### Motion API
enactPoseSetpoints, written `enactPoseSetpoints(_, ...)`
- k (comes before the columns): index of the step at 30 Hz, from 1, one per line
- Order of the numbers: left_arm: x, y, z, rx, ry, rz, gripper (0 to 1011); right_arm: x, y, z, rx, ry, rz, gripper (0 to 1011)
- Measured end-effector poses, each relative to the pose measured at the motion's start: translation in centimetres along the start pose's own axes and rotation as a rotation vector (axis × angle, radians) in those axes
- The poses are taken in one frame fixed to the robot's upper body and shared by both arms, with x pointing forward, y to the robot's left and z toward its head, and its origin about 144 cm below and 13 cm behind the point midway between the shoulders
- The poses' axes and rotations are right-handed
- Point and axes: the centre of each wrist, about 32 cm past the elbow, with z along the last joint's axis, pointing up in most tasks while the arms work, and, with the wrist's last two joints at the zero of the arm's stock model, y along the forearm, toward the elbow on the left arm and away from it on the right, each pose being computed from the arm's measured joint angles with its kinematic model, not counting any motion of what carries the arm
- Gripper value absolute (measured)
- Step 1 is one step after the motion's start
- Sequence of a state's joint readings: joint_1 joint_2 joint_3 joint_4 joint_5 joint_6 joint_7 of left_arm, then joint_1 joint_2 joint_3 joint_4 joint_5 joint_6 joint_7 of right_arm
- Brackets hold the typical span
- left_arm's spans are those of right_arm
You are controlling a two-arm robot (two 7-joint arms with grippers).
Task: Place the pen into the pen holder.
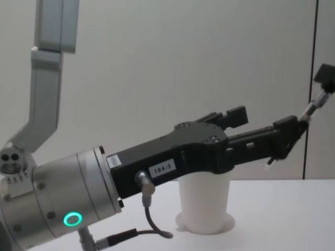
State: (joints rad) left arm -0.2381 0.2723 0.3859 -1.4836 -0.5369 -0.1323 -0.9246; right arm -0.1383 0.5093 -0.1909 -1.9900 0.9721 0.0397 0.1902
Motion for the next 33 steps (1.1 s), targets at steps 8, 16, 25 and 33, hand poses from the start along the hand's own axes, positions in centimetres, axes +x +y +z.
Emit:
enactPoseSetpoints(8,0.0,0.0,0.0,0.0,0.0,0.0,1001,0.2,0.7,0.6,0.069,-0.089,-0.007,129)
enactPoseSetpoints(16,0.0,0.0,0.0,0.0,0.0,0.0,1001,-0.3,1.9,1.1,0.127,-0.183,0.012,129)
enactPoseSetpoints(25,0.0,0.0,0.0,0.0,0.0,0.0,1001,-1.0,3.7,1.4,0.16,-0.313,0.024,129)
enactPoseSetpoints(33,0.0,0.0,0.0,0.0,0.0,0.0,1001,-1.4,5.1,1.3,0.151,-0.429,-0.002,129)
